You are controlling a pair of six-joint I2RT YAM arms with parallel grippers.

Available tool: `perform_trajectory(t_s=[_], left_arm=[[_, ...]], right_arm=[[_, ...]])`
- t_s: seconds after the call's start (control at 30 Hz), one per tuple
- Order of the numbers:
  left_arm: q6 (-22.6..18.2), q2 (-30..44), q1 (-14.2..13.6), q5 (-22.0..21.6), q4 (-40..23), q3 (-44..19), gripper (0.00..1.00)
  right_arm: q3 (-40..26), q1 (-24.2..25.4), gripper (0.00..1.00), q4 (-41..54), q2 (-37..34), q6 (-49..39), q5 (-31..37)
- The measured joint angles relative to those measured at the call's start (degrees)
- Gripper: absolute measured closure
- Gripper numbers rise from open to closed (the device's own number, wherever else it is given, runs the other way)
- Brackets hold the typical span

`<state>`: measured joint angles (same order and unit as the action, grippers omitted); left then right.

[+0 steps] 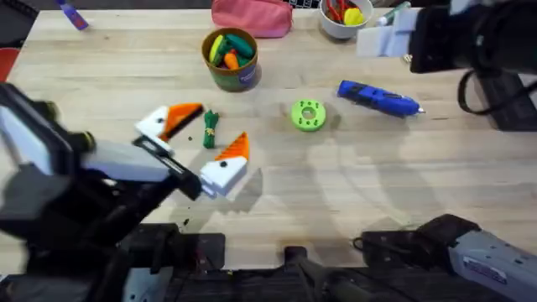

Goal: Pick up the gripper from the table and insert it into the empty holder that is missing its gripper. Then pick up a screw, insert it into the mounting hole, and use the screwdriver to tighten it. Finally, clean up the table by picking up the vegetable and placing it into the bucket.

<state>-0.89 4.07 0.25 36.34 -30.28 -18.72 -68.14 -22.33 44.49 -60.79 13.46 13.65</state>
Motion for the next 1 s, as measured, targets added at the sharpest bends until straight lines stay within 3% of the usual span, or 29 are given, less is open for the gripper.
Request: perform_trajectory(t_s=[0.17,0.3,0.43,0.63,0.77,1.0], left_arm=[[-2.4,10.5,0.0,-8.5,-9.7,-12.2,0.016],[-3.2,20.9,0.0,-11.8,-12.9,-19.2,0.016],[-3.3,28.7,0.0,-13.7,-12.9,-22.8,0.015],[-3.1,33.9,0.0,-16.4,-13.3,-23.3,0.015],[-1.8,38.9,0.0,-20.6,-18.7,-26.7,0.015],[1.9,55.5,-0.3,-29.7,-29.2,-37.5,0.015]], right_arm=[[0.0,1.1,0.01,6.2,0.4,2.9,0.0],[0.0,1.4,0.009,7.8,0.4,3.7,0.0],[1.0,1.4,0.01,7.4,0.5,5.0,0.0],[3.7,1.4,0.01,7.7,0.5,7.2,-0.4],[3.8,1.4,0.01,7.7,0.5,7.6,-1.1],[3.8,1.4,0.01,7.7,0.5,7.8,-1.3]])
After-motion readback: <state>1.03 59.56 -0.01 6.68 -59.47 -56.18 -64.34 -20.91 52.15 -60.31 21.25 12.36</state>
